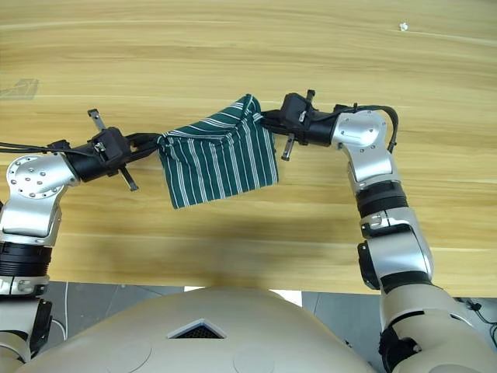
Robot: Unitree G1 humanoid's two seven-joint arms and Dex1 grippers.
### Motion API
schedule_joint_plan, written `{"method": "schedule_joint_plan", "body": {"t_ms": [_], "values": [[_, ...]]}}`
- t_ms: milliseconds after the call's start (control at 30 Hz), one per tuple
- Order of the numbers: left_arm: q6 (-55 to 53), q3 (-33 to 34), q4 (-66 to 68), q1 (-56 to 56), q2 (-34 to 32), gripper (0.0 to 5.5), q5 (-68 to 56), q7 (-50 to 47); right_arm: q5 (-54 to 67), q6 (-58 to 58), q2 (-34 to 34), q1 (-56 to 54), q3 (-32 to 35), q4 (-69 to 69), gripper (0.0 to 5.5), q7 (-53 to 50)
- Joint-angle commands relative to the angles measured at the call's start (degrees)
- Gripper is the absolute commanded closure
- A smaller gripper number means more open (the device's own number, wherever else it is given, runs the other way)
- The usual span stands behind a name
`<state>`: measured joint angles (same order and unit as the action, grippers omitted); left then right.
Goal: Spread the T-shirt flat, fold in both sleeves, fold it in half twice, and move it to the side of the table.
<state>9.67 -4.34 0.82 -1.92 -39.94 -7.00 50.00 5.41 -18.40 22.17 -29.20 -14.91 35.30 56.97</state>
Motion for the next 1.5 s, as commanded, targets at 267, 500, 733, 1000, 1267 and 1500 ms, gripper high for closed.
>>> {"method": "schedule_joint_plan", "body": {"t_ms": [267,500,733,1000,1267,1500], "values": [[-0.6,5.1,3.03,3.05,1.13,5.4,1.02,-6.34,-2.95,-2.73,-3.6,-2.24,1.06,4.9,5.5,-3.3],[-4.02,4.04,6.14,2.28,2.39,5.07,3.69,-9.13,-4.48,-2.79,-6.24,-4.16,3.02,11.58,5.06,-8.78],[-6.69,3.57,9.17,0.81,4.28,4.02,5.59,-12.94,-6.43,-4.69,-7.05,-2.26,2.98,13.81,3.98,-12.12],[-8.92,6.86,19.34,-6.17,8.24,2.78,12.19,-31.44,-4.58,-6.06,-8.37,0.14,4.99,12.82,3.98,-12.01],[-7.9,8.98,16.8,-5.03,10.55,1.62,11.58,-36.04,-1.94,-5.39,-11.68,1.79,5.61,3.27,3.98,-11.82],[-5.71,19.87,7.3,-3.77,16.23,1.26,8.43,-49.97,-8.02,-4.5,-17.47,-1.99,-2.3,5.95,3.98,-10.29]]}}
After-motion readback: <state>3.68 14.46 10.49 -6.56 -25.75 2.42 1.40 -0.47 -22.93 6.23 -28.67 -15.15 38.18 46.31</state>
